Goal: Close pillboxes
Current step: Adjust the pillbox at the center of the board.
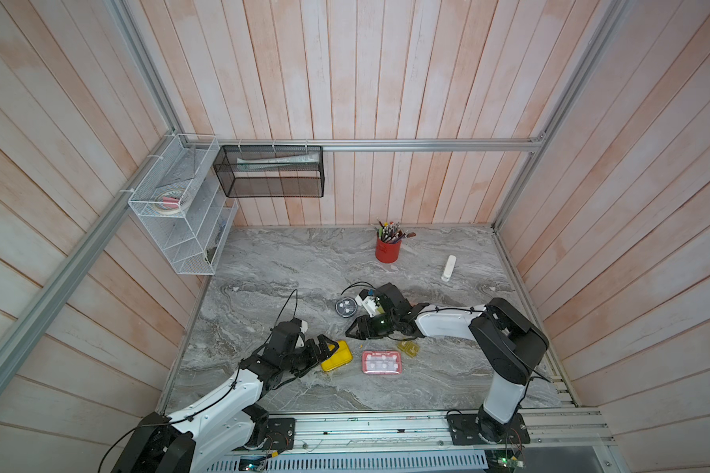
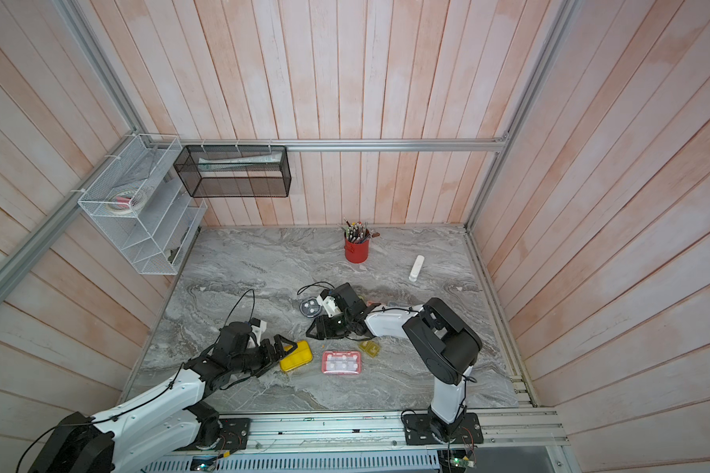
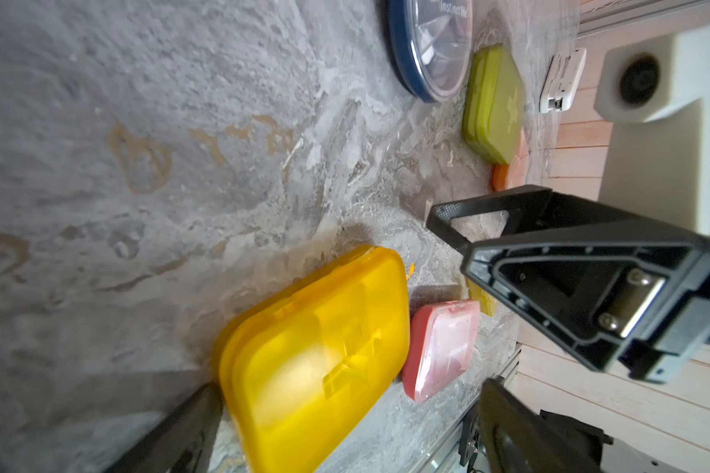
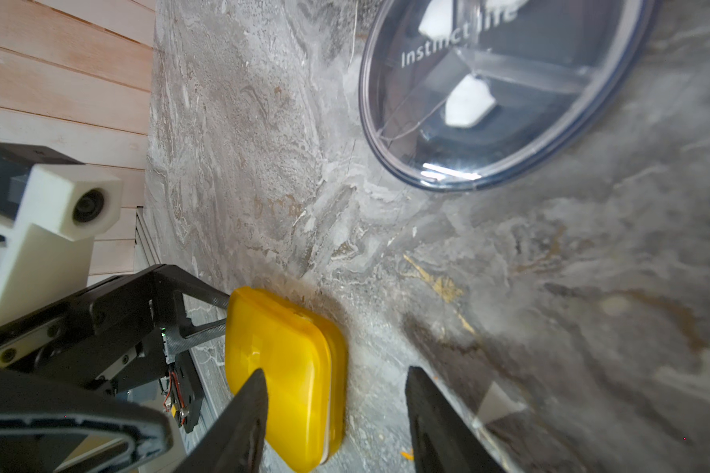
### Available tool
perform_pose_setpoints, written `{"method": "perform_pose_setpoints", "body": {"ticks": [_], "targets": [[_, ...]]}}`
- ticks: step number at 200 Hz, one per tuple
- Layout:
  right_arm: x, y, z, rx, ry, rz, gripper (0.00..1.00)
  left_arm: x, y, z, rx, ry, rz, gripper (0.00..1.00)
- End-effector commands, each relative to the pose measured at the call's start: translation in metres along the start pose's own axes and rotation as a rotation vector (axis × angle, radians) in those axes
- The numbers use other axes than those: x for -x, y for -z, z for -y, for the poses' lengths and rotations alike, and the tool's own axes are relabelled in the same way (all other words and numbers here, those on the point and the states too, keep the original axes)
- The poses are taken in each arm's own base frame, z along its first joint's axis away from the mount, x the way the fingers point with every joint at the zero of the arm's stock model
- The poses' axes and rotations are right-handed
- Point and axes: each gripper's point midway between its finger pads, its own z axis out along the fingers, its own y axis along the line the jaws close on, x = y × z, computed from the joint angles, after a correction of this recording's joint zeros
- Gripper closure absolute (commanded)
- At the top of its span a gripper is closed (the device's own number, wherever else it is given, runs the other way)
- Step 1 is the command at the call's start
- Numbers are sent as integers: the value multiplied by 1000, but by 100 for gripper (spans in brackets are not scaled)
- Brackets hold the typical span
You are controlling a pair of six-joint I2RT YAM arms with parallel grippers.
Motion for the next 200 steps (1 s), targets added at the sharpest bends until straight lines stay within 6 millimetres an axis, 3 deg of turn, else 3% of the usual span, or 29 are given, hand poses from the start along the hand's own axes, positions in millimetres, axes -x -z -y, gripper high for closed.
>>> {"method": "perform_pose_setpoints", "body": {"ticks": [1,53,132,166,200], "targets": [[2,7,-2,1,4,24,44,1,-3,-12,59,-42,-22,0],[0,7,-2,3,3,19,44,17,-5,-9,75,-76,-38,0],[-9,1,-1,29,6,-25,44,-17,8,-10,-24,22,-95,0],[-11,-3,-3,42,-1,-30,44,-18,8,-5,-51,26,-107,0],[-14,-6,-5,40,-8,-38,44,-19,-4,5,-122,46,-156,0]]}}
